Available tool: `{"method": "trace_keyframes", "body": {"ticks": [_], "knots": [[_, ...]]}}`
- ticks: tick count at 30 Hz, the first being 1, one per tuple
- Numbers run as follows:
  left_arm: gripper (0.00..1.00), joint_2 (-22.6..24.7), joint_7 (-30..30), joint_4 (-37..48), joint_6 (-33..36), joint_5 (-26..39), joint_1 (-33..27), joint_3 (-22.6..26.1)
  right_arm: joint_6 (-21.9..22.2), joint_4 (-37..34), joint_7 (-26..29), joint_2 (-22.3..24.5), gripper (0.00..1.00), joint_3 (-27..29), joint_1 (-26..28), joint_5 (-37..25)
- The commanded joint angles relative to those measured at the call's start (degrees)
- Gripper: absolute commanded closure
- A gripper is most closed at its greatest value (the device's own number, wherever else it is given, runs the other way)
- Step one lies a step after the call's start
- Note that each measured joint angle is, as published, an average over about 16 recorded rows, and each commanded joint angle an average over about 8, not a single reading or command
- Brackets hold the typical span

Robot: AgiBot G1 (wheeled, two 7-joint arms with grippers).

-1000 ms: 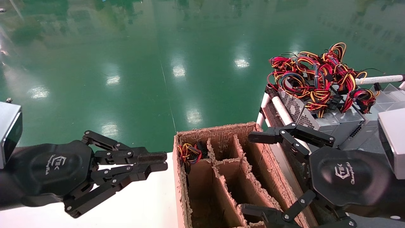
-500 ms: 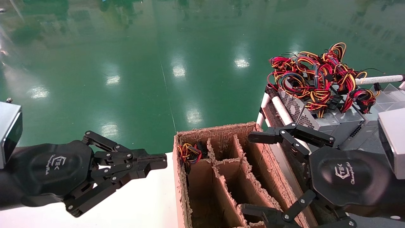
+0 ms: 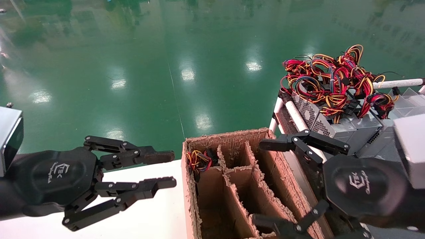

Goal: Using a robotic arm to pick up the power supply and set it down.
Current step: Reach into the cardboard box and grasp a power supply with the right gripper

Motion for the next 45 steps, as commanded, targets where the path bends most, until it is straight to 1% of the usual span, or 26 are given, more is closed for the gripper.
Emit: {"method": "trace_keyframes", "body": {"ticks": [1,6,12,16,19,22,23,30,31,34,37,45], "knots": [[0.0,0.0,0.0,0.0,0.0,0.0,0.0,0.0,0.48,0.06,0.03,0.14,0.0,0.01,-0.06,-0.35],[0.0,0.0,0.0,0.01,0.0,0.0,-0.01,0.01,2.86,-0.34,1.65,-0.28,0.0,-1.18,0.53,-3.17],[0.0,0.0,0.01,0.01,0.0,0.0,-0.01,0.01,6.64,-2.12,6.26,-3.03,0.0,-4.95,4.33,-10.21],[0.0,0.0,0.01,0.01,0.0,-0.01,-0.01,0.01,7.09,-5.66,8.66,-7.06,0.0,-8.16,8.16,-14.51],[0.0,0.0,0.01,0.01,0.0,-0.01,-0.01,0.01,6.69,-10.48,9.6,-11.1,0.0,-10.79,11.35,-17.62],[0.0,0.0,0.01,0.01,0.0,-0.01,-0.01,0.02,6.42,-16.37,9.3,-15.49,0.0,-13.32,14.52,-20.9],[0.0,0.0,0.01,0.01,0.0,-0.01,-0.01,0.02,6.45,-18.4,8.87,-16.99,0.03,-14.18,15.53,-22.14],[0.0,0.0,0.01,0.01,0.0,-0.01,-0.01,0.02,8.19,-32.08,3.17,-26.84,0.89,-18.15,20.65,-28.33],[0.0,0.0,0.01,0.01,0.0,-0.01,-0.01,0.02,8.53,-33.84,2.24,-28.04,0.99,-18.39,21.09,-28.72],[0.0,-0.01,0.01,0.01,0.0,-0.01,-0.01,0.02,9.27,-38.61,-0.68,-31.22,1.0,-18.94,22.13,-29.51],[0.0,-0.01,0.01,0.01,0.0,-0.01,-0.01,0.03,9.73,-42.17,-3.36,-33.44,1.0,-19.13,22.72,-29.78],[0.0,-0.01,0.02,0.01,0.0,-0.02,-0.01,0.03,9.76,-47.75,-8.3,-35.94,1.0,-18.75,23.57,-29.25]]}}
